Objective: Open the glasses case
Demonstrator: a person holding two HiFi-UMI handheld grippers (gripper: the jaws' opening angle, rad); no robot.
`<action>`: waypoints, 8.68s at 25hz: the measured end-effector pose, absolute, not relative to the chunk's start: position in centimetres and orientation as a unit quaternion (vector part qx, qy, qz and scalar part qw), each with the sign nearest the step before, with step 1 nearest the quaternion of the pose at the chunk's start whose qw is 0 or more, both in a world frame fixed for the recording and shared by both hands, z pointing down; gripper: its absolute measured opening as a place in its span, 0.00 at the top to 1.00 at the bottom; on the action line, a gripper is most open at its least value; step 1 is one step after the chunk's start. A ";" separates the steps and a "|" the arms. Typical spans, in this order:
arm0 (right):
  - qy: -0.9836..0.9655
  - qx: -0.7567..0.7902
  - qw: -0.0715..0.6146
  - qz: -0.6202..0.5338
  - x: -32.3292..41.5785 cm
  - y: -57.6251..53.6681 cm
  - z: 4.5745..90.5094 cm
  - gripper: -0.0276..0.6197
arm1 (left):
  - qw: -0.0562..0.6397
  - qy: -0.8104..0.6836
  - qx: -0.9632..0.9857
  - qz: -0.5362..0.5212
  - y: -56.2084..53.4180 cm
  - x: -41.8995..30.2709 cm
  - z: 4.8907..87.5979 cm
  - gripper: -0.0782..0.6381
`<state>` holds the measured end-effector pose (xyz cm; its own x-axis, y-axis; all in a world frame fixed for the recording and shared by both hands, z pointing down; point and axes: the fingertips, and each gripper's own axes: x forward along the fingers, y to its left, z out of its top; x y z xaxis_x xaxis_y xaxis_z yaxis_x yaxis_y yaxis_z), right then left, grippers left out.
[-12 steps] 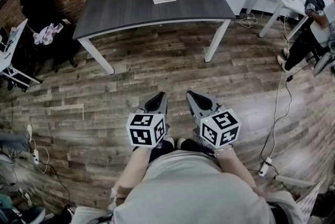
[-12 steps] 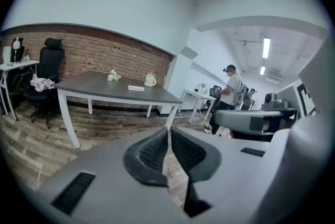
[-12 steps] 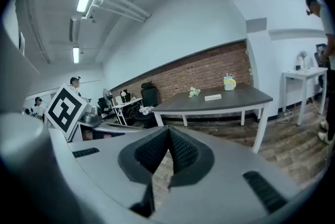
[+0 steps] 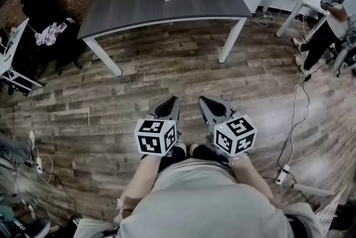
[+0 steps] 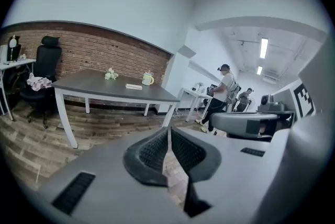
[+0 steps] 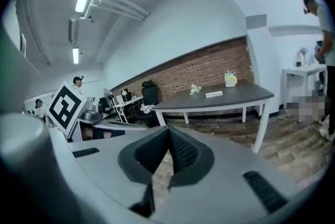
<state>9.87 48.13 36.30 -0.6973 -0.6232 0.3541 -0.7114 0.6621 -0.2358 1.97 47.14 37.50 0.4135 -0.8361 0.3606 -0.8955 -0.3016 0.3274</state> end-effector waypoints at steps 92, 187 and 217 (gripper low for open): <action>-0.882 0.403 0.127 0.207 4.2 -7.8 38.1 0.72 | 0.249 -0.540 0.802 0.058 -8.3 -7.7 38.4 0.68; -0.840 0.375 0.201 0.336 3.9 -21.5 47.6 0.72 | 0.083 -0.263 0.871 0.407 -24.6 -5.4 51.6 0.51; -0.855 0.367 0.185 0.318 3.6 -22.1 45.9 0.83 | 0.067 -0.232 0.890 0.388 -25.4 -5.1 48.6 0.74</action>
<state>3.56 -22.06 45.88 -0.6628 -0.5094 0.5488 -0.7442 0.5293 -0.4075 -5.07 -25.43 48.61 0.5920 -0.3605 0.7208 -0.4642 -0.8836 -0.0607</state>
